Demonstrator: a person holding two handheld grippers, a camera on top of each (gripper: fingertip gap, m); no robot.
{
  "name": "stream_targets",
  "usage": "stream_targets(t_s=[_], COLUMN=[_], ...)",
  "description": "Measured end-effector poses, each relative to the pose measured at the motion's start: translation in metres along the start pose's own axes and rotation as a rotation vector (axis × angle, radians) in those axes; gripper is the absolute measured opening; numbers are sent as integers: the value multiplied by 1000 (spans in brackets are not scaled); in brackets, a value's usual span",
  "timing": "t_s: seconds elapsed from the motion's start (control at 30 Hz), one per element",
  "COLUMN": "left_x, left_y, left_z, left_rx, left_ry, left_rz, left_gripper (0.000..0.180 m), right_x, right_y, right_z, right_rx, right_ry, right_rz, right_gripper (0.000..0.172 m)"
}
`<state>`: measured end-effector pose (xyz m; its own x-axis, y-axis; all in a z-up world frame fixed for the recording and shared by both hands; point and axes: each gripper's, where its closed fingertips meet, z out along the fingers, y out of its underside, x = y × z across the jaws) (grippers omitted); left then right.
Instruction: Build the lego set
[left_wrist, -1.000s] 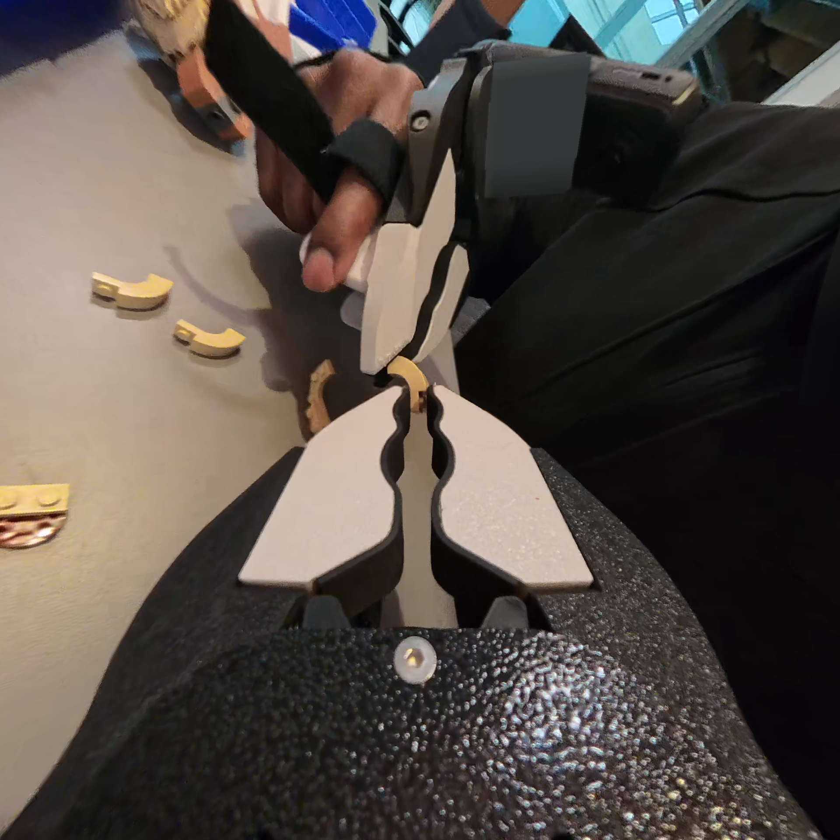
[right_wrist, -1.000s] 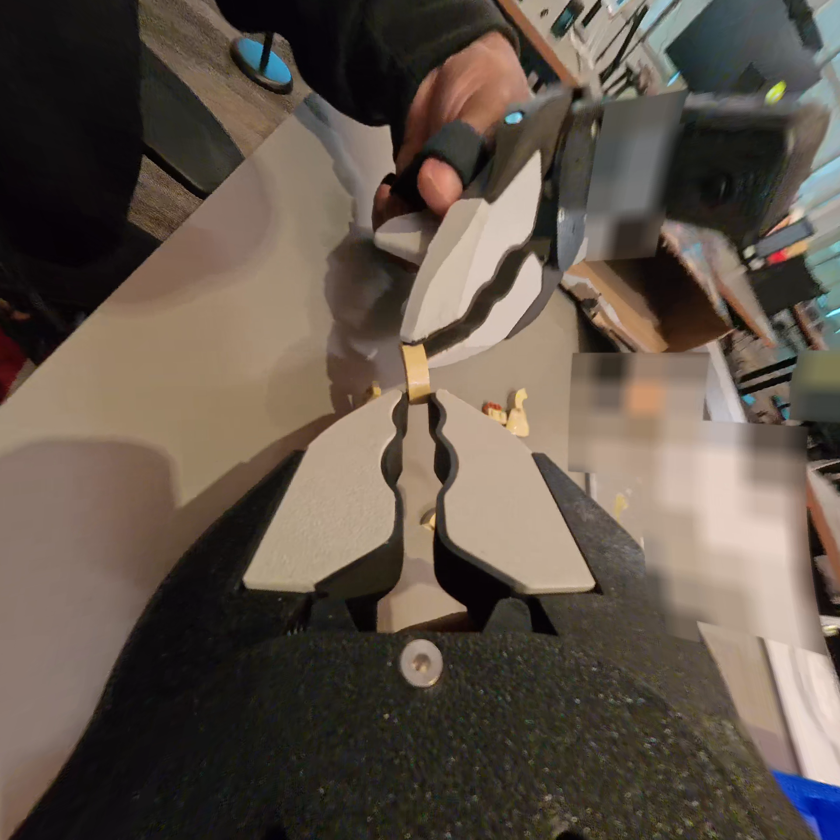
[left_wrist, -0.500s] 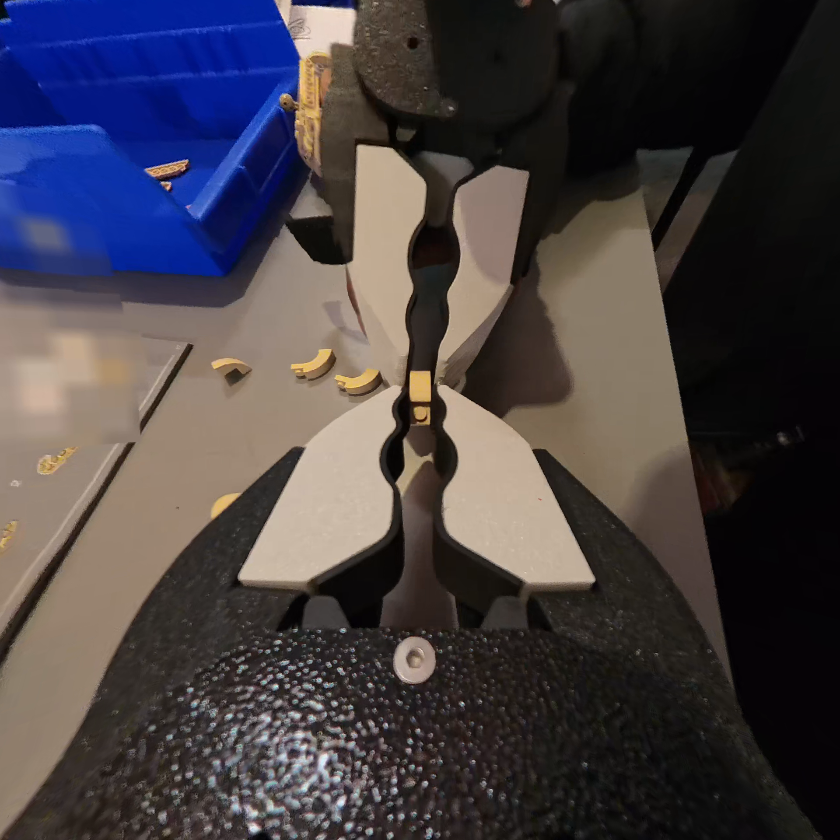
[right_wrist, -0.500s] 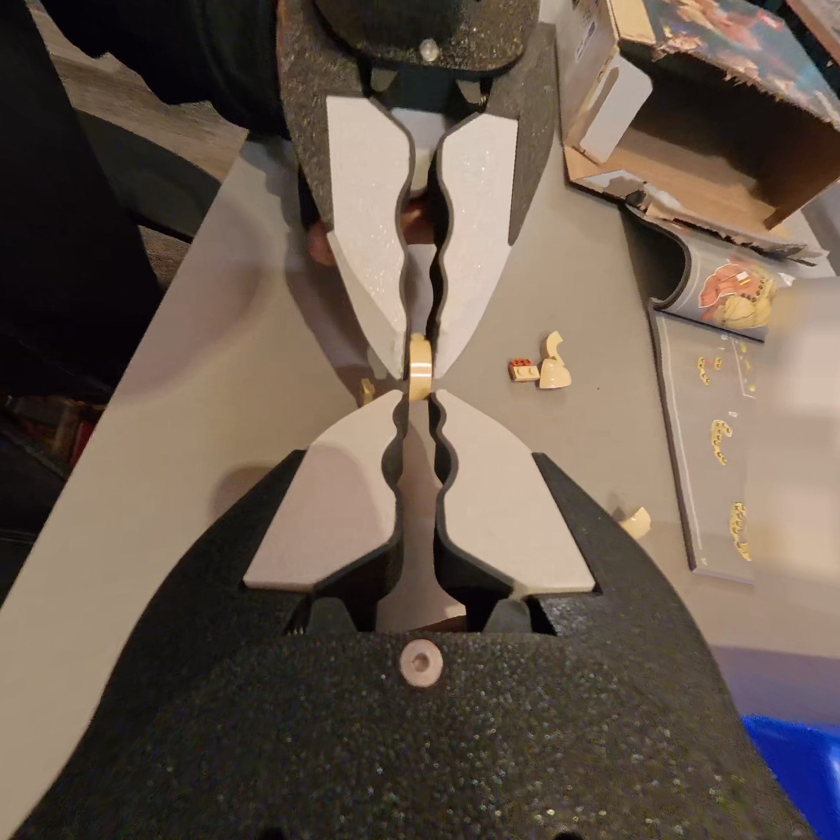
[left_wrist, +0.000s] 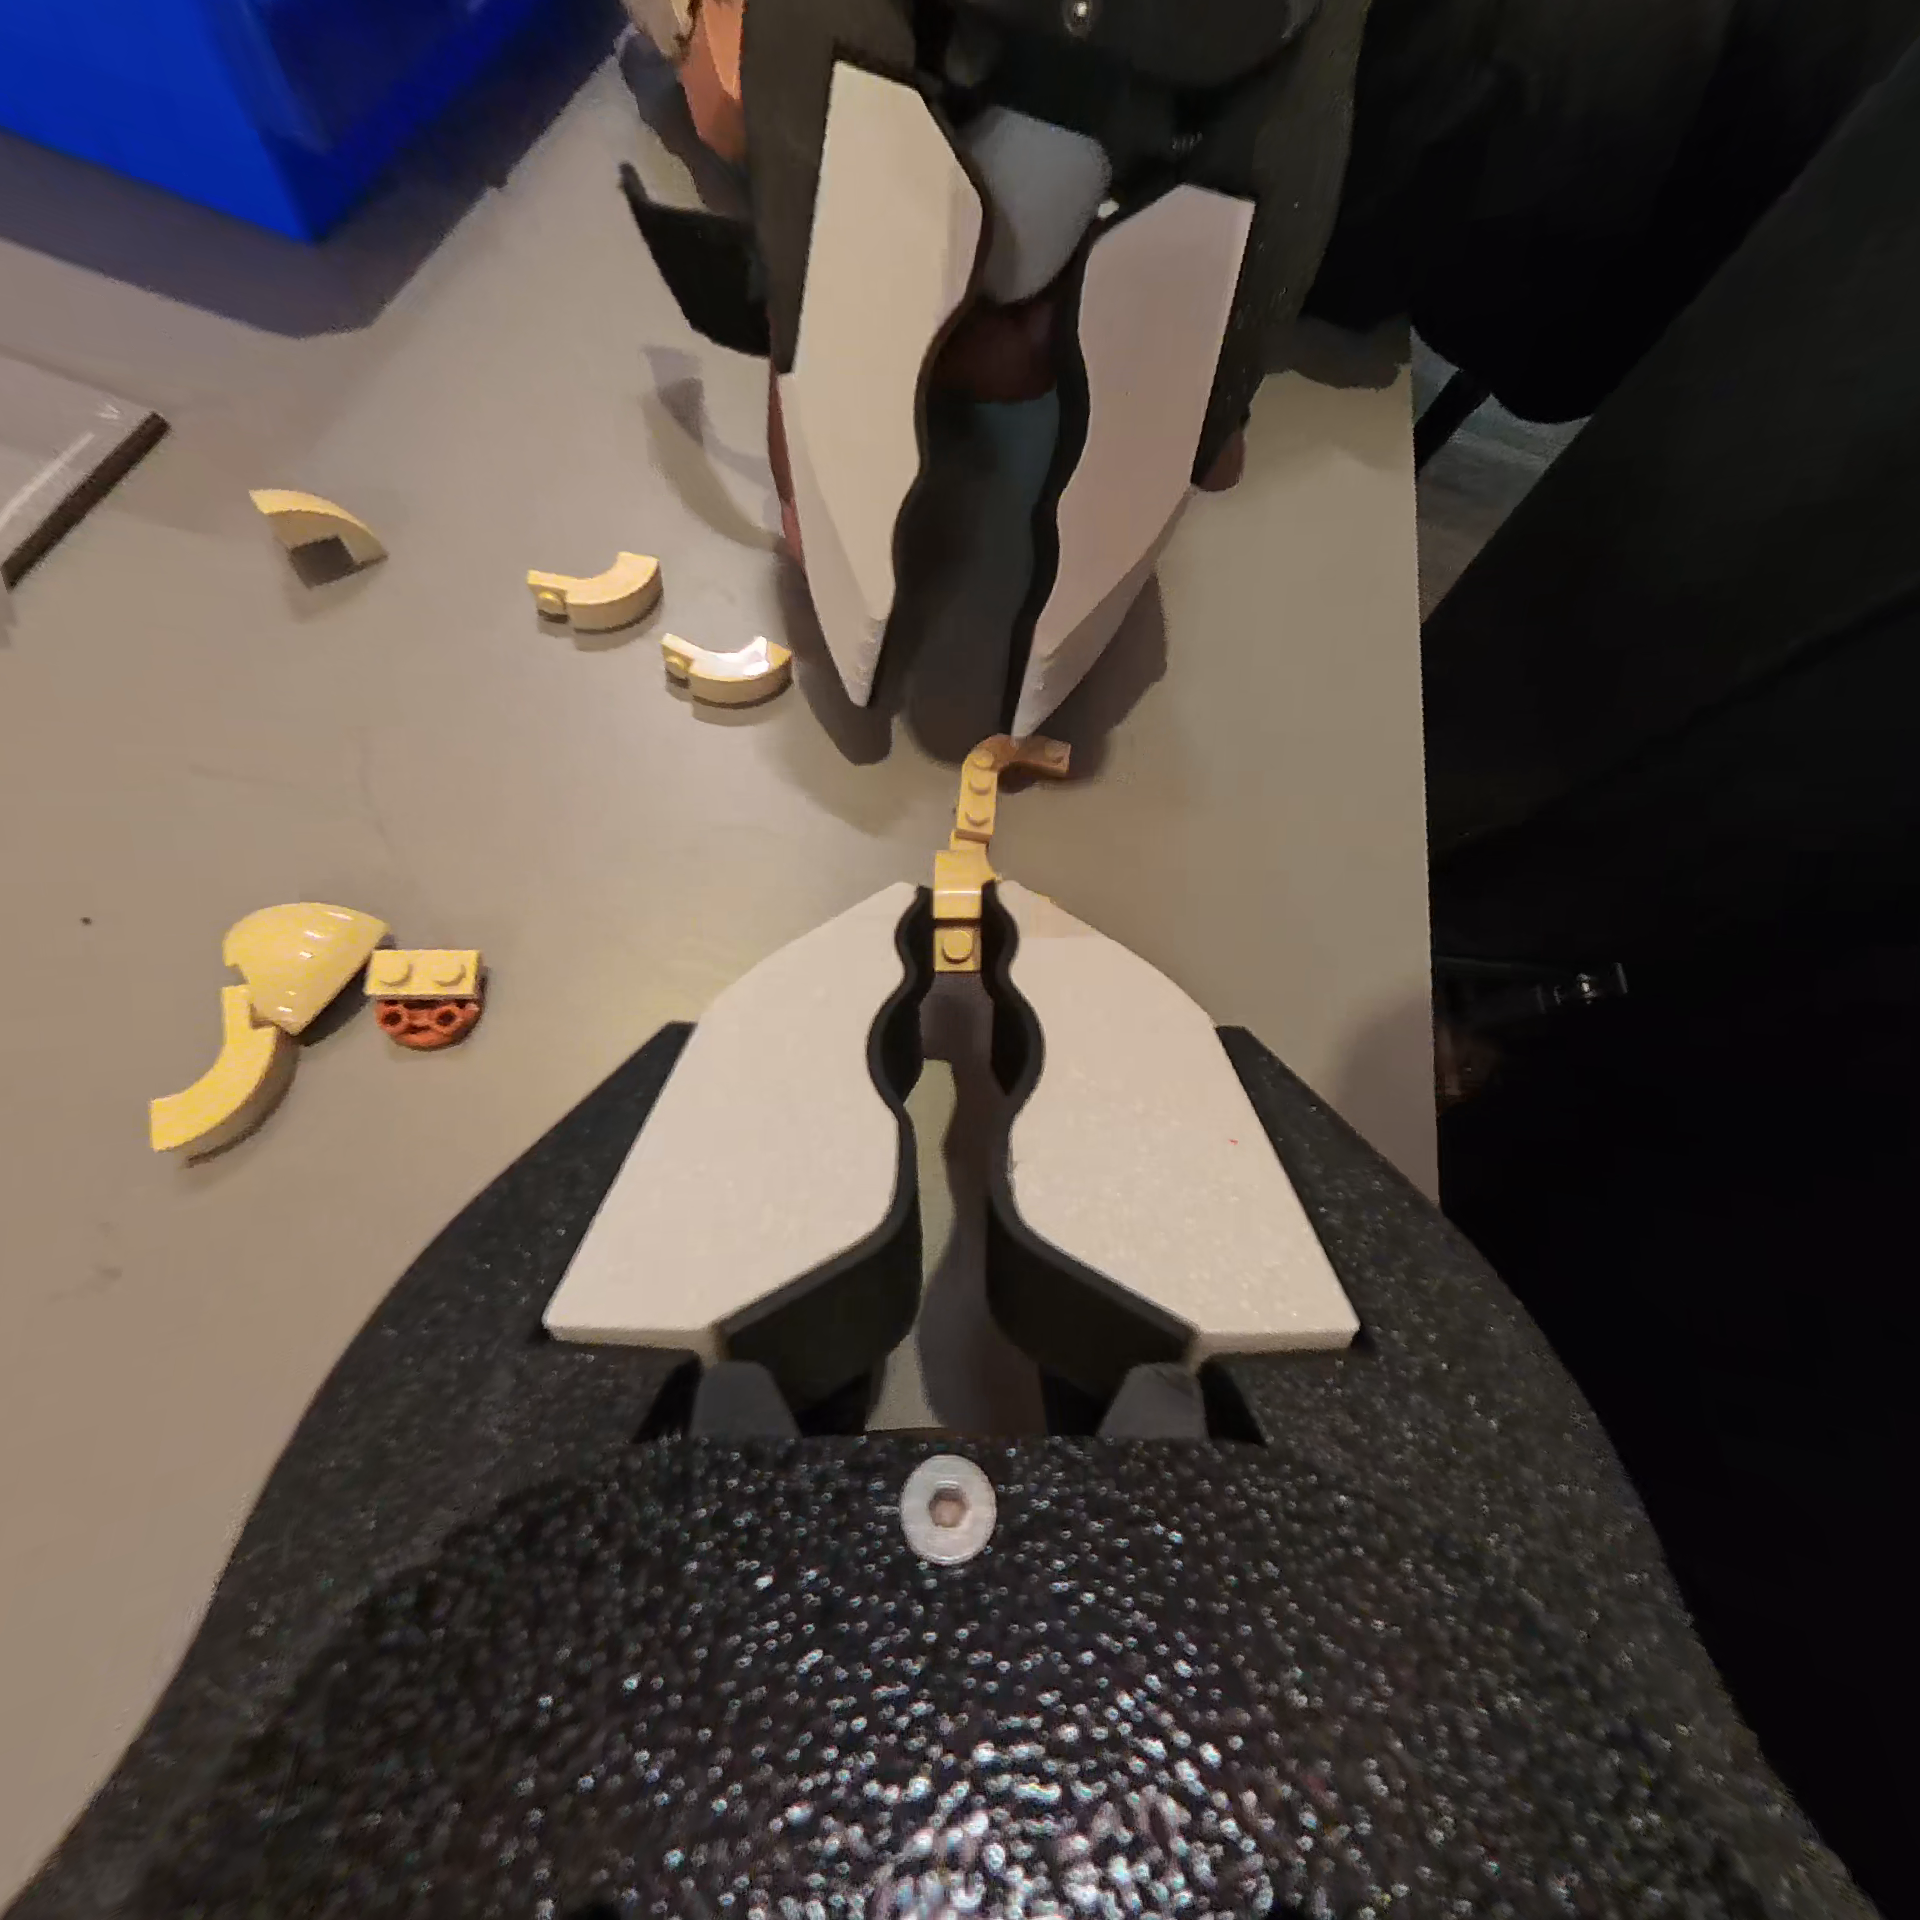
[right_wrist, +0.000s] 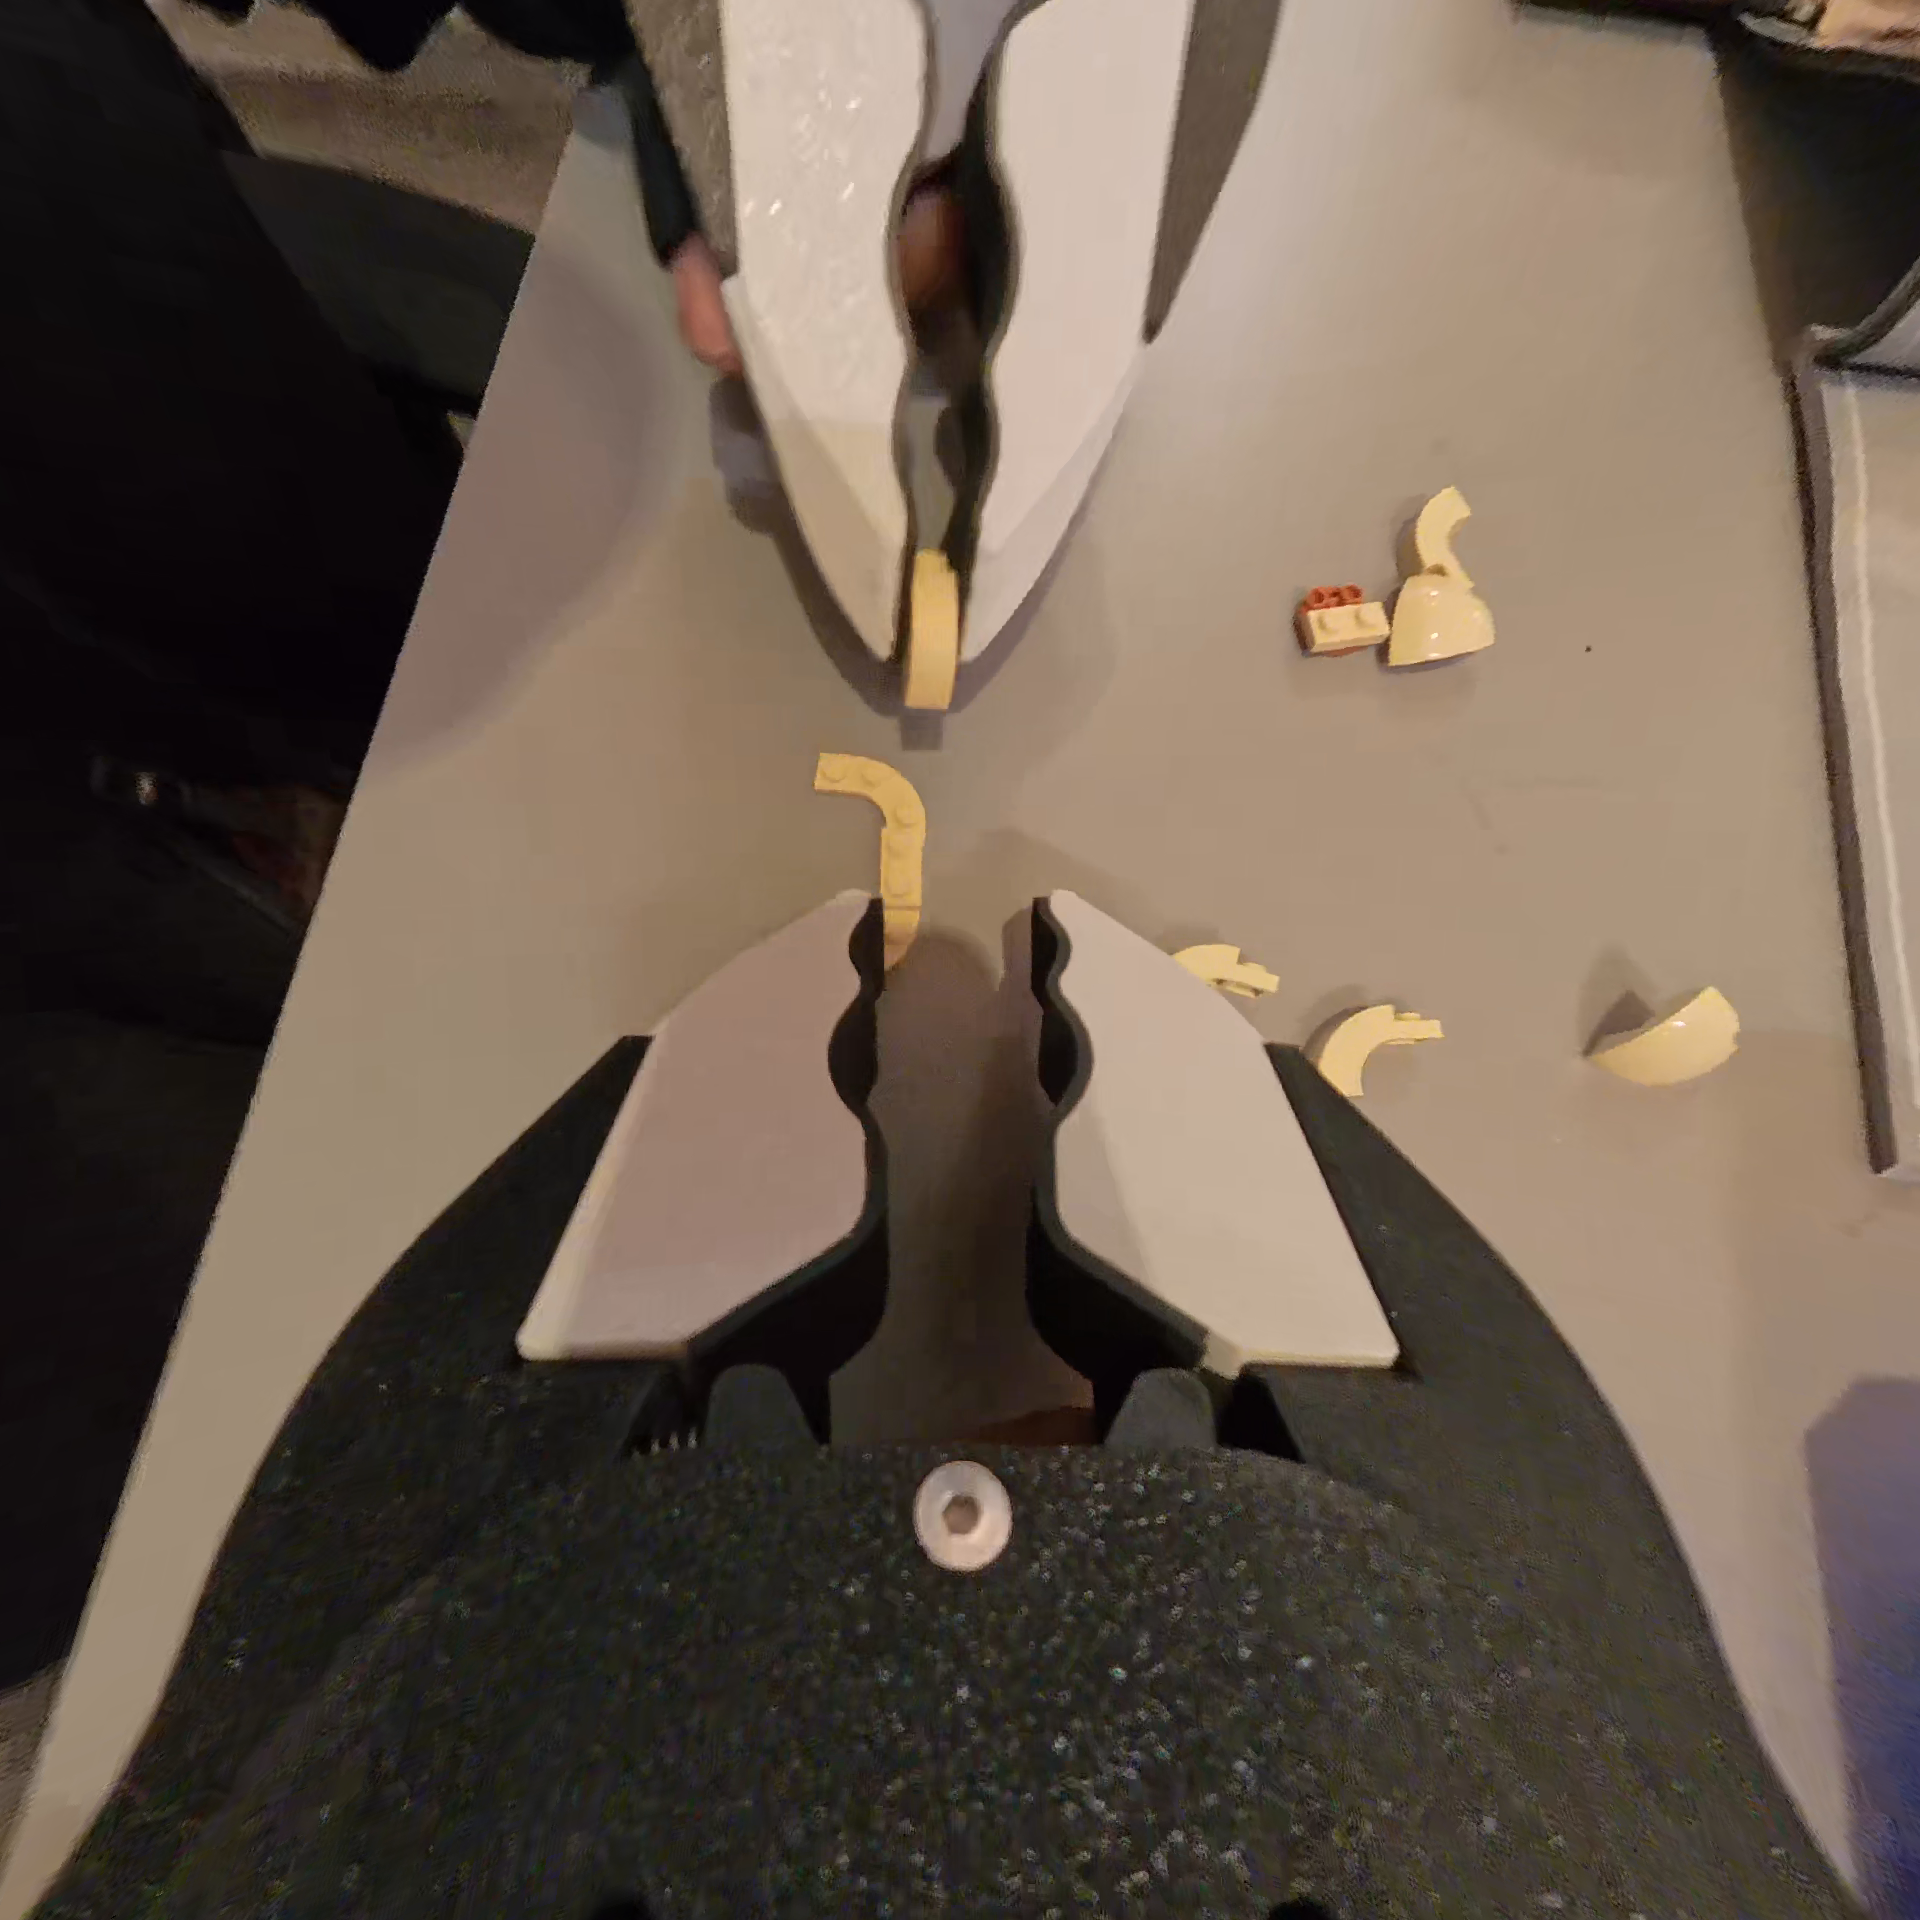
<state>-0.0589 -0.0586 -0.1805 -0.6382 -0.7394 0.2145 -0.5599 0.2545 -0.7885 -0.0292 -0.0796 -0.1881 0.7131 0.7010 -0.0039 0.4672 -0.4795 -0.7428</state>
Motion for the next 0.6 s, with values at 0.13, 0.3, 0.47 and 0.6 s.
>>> stream_targets(t_s=[0.13,0.3,0.47,0.6], left_x=[2,4,4,5], left_y=[5,7,12,12], left_z=[-1,-2,1,0], left_rx=[-11,-8,-40,-33], left_ry=[-38,-82,-127,-162], left_rz=[1,5,4,-4], left_gripper=[8,8,8,7], right_x=[1,-3,-5,-2], right_y=[-7,0,0,-2], right_z=[4,15,18,19], right_rx=[-16,-115,-149,-119], right_ry=[48,113,171,248], right_rz=[94,64,28,17], right_gripper=[27,26,8,8])
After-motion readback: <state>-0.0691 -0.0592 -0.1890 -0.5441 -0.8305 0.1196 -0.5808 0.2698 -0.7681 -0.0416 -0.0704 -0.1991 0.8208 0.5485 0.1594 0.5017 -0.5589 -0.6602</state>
